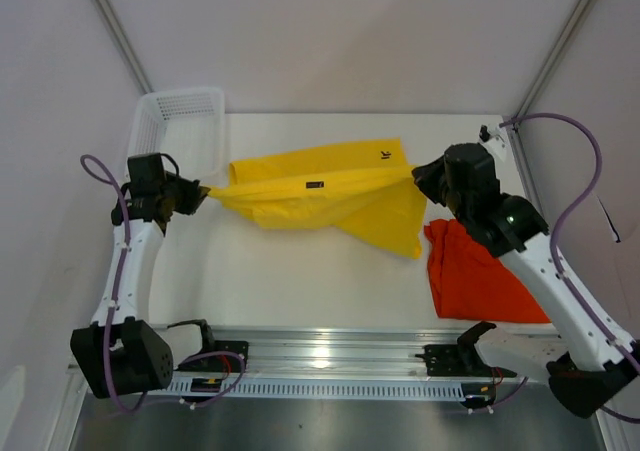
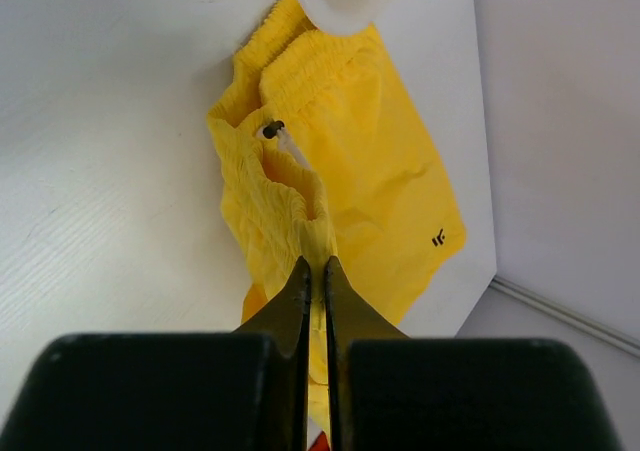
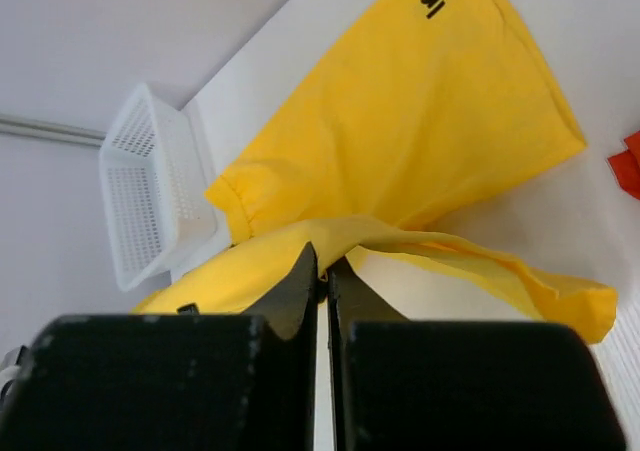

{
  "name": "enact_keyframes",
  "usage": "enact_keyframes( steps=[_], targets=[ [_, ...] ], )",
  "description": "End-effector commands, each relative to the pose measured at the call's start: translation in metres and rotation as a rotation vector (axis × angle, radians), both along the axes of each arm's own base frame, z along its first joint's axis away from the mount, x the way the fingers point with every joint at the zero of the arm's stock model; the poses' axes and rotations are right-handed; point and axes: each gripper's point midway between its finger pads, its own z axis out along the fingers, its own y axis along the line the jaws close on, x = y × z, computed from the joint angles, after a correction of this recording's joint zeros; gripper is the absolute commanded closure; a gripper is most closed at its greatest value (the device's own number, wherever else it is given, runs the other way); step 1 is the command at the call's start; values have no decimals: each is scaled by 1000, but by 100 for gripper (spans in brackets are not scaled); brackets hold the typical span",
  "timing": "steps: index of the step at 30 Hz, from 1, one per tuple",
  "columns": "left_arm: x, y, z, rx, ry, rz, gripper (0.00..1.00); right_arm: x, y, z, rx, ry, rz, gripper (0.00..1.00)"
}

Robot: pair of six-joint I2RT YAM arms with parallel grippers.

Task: Fold and stack the shorts
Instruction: Fold the shorts

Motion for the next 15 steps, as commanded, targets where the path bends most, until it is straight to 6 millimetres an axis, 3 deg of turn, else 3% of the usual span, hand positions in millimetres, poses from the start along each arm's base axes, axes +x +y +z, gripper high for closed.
enact_keyframes(
  steps=[1, 3, 4, 6, 7, 8, 11, 15],
  targets=[
    [14, 19, 7, 27, 5, 71, 100, 29, 15, 14, -11, -36, 159, 100],
    [23, 24, 10, 33, -3, 84, 100, 44, 10, 19, -7, -46, 148, 100],
    [27, 27, 3, 31, 21, 91, 100, 54, 13, 12, -12, -26, 153, 100],
    [36, 32, 7, 32, 14, 101, 100, 73, 11, 9, -7, -7, 155, 100],
    [41, 33, -2, 23, 44, 104, 100, 80, 11, 8, -7, -2, 161, 100],
    [47, 35, 4, 19, 31, 104, 100, 86, 12, 7, -6, 2, 164, 100],
    [59, 33, -1, -17, 50, 79, 100, 107, 11, 6, -10, 12, 168, 100],
    [63, 31, 5, -20, 33, 64, 100, 115, 13, 13, -14, -7, 183, 100]
  ],
)
